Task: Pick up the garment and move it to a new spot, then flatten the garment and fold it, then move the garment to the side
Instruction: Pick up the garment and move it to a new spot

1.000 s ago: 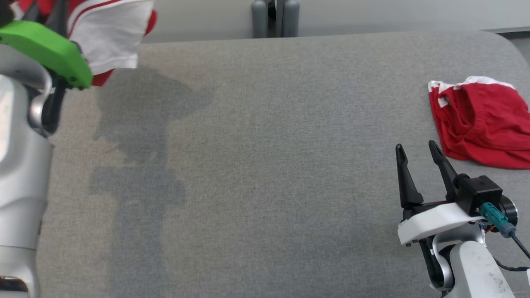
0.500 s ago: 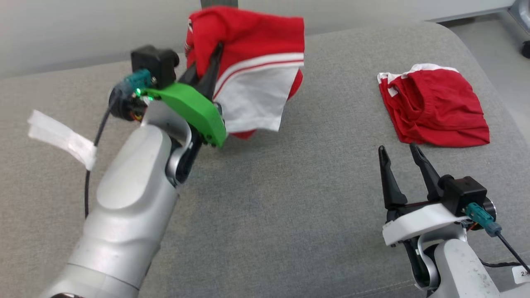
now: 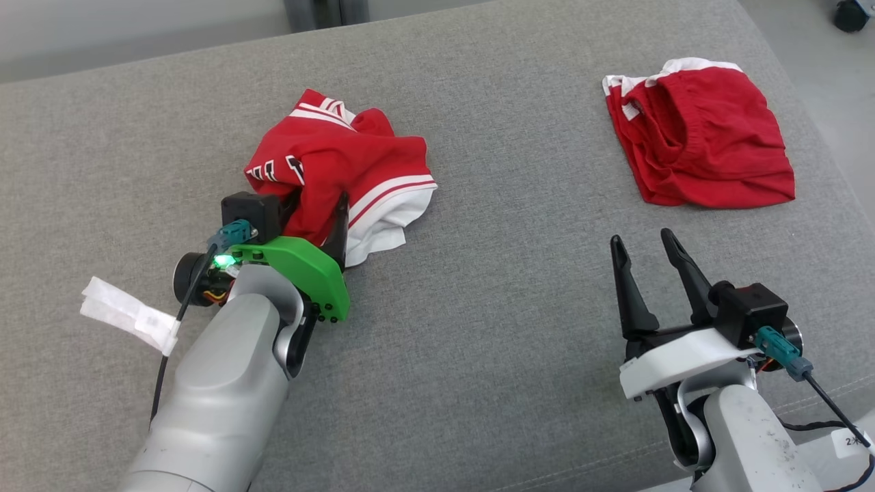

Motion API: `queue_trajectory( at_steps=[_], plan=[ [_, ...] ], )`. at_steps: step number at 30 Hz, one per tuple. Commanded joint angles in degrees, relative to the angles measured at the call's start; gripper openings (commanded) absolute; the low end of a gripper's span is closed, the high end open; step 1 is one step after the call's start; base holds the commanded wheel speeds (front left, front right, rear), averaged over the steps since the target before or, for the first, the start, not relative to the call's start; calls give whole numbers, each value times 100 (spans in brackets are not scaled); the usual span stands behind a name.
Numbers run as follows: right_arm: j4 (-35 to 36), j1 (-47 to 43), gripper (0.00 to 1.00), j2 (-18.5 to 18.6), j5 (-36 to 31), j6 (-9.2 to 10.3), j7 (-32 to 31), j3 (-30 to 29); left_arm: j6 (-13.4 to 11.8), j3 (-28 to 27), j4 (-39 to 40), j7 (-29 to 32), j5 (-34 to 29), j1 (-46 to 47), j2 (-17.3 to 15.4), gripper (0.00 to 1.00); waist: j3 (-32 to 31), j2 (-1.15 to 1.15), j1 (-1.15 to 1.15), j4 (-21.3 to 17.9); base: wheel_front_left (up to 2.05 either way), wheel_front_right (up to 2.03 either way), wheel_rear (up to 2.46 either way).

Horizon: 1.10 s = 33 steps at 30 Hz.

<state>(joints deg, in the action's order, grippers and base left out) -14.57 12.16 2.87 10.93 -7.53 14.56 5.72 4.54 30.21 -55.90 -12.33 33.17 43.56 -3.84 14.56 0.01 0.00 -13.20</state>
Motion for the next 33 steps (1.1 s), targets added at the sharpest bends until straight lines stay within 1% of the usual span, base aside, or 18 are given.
queue_trajectory(
  at_steps=[1,8,13,18,21,26,30,33],
  plan=[
    [-25,77,100,6,-3,8,39,-21,42,18,-47,-86,43,102,20,100,-68,-1,0,73,0,0,0],
    [-106,-12,100,8,-59,8,55,-124,151,144,34,-256,-48,195,57,100,-420,-1,0,345,0,0,0],
    [-179,-184,100,8,-135,8,52,-267,198,208,268,-285,-105,-2,74,100,-820,-1,0,590,0,0,0],
    [-181,-390,100,9,-194,8,8,-401,136,150,680,-285,-244,-363,66,100,-1201,-1,0,837,0,0,0],
    [-151,-554,100,7,-211,8,-31,-467,52,25,987,-285,-306,-708,16,100,-1416,-1,0,991,0,0,0],
    [-81,-767,100,8,-178,8,-85,-560,-186,-345,1741,-279,-389,-1533,-174,100,-1599,-1,0,1186,0,0,0],
    [-52,-874,100,8,-115,8,-102,-552,-384,-686,2360,-280,-416,-2231,-318,100,-1671,-1,0,1262,0,0,0],
    [-72,-976,100,9,-47,8,-94,-525,-524,-961,2888,-280,-524,-2921,-411,100,-1727,-1,0,1289,0,0,0]
  ],
)
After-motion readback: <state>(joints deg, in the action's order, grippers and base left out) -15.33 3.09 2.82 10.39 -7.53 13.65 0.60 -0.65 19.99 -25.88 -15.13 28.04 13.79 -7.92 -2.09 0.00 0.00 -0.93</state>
